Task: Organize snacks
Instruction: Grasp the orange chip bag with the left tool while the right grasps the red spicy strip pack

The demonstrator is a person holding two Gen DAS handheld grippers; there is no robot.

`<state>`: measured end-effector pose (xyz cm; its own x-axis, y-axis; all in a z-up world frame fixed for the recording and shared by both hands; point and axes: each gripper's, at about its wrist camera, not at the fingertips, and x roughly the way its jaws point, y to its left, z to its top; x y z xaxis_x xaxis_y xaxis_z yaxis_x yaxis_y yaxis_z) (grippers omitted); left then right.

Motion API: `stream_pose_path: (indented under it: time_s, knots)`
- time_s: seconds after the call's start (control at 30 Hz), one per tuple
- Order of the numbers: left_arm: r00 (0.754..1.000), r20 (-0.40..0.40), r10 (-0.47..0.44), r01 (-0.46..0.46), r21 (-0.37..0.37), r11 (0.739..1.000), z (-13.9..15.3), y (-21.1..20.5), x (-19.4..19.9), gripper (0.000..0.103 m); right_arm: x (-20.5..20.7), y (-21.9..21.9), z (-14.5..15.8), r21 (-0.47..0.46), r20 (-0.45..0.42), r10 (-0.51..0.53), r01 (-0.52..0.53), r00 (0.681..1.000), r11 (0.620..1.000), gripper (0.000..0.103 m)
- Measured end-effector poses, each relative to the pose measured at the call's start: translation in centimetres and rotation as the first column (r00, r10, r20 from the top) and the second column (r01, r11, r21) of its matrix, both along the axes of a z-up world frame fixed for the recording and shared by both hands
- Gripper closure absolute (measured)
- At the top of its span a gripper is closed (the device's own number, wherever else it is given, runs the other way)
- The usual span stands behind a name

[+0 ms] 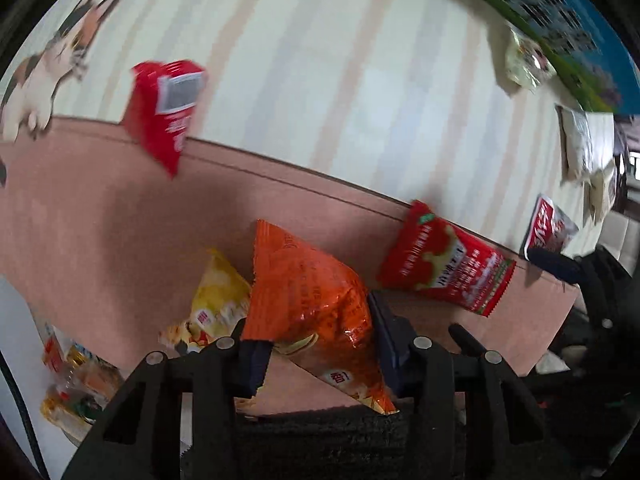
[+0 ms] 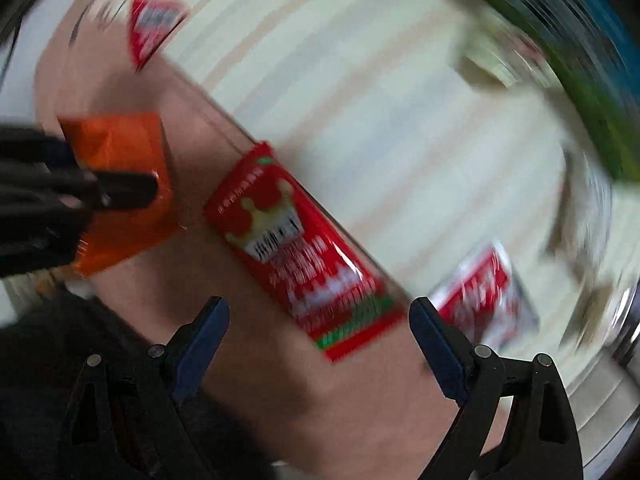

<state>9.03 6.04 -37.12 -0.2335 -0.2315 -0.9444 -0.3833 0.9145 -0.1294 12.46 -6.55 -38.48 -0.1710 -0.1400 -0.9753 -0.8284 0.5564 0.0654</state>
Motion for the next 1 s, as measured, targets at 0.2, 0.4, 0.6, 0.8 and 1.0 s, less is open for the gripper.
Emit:
stream_pose_path:
  time_s: [0.2,0.4,0.6,0.8,1.0]
  knots:
    - [0.998,0.008,0.056,-0.056,-0.02,0.998,-0.4,0.6,-1.6,0.061,0.2,-0.5,-2.5,-0.091,0.002,-0.036,0.036,0.999,0.995,0.02]
    - [0.999,0.018,0.043,-0.043,-0.011,0.999,-0.4,0.9,-2.4,0.058,4.3,-7.6,-2.4,-0.108,-0.101,-0.641,0.632,0.761,0.767,0.024]
    - [0.999,-0.004,0.04,-0.04,-0.02,0.999,-1.6,1.9,-1.0,0.057,5.6,-10.7,-2.1,-0.082,-0.23,-0.765,0.771,0.602,0.631,0.019]
    - [1.0,0.002,-0.01,0.01,0.017,1.0,-1.8,0.4,-0.5,0.059,5.6,-7.9,-1.8,-0.084,-0.108,-0.691,0.686,0.714,0.722,0.017]
    - [0.996,0.034,-0.078,0.076,0.072,0.995,-0.1,-2.4,0.8,0.06,3.9,-5.7,-0.3,-0.075,0.051,-0.656,0.658,0.753,0.749,0.036]
